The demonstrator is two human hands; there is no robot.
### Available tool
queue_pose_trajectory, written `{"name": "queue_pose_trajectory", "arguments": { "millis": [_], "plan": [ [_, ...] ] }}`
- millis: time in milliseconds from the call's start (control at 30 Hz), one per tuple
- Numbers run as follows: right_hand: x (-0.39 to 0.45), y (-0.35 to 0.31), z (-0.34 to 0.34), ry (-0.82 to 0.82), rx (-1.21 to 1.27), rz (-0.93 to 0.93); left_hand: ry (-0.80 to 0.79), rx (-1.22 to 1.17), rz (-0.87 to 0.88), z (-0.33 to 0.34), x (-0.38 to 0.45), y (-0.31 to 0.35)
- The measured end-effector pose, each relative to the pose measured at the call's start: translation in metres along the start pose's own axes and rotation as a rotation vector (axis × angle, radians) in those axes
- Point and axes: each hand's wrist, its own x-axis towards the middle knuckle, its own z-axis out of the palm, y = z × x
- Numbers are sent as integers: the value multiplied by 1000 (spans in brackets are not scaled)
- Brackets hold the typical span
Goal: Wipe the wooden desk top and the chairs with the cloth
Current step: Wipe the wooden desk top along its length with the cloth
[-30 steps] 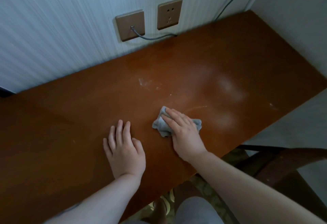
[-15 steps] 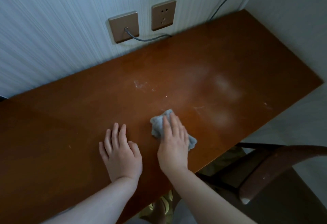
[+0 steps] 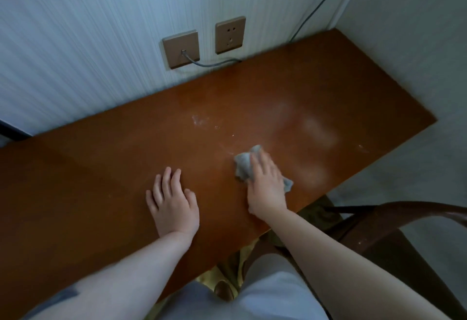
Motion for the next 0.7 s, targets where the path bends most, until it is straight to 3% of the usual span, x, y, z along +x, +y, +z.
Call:
{"name": "queue_pose_trajectory", "arguments": {
  "millis": [67, 100, 133, 233, 300, 367, 433, 567, 633, 700],
  "plan": [
    [-8, 13, -6, -128, -58, -262, -32, 9, 0, -3, 1, 0],
    [-13, 26, -7, -116, -87, -281, -58, 18, -5, -5, 2, 1],
    [-19, 39, -8, -60, -102, -223, -93, 35, -8, -7, 3, 2],
    [-31, 56, -15, 158, -29, 178, -173, 115, 14, -10, -1, 17],
    [-24, 44, -16, 182, 19, 328, -240, 129, 44, -8, -9, 38],
    [-14, 32, -13, 151, 29, 360, -302, 121, 46, -2, -16, 61],
    [-3, 25, -14, 41, -23, 208, -345, 127, -4, 3, -17, 73],
    [-1, 41, -26, -242, -125, -347, -382, 171, -101, -1, -12, 59],
    [-2, 62, -30, -212, -146, -370, -402, 185, -100, -3, -10, 54],
    [0, 75, -34, -93, -147, -182, -399, 198, -90, -3, -10, 54]
  ]
}}
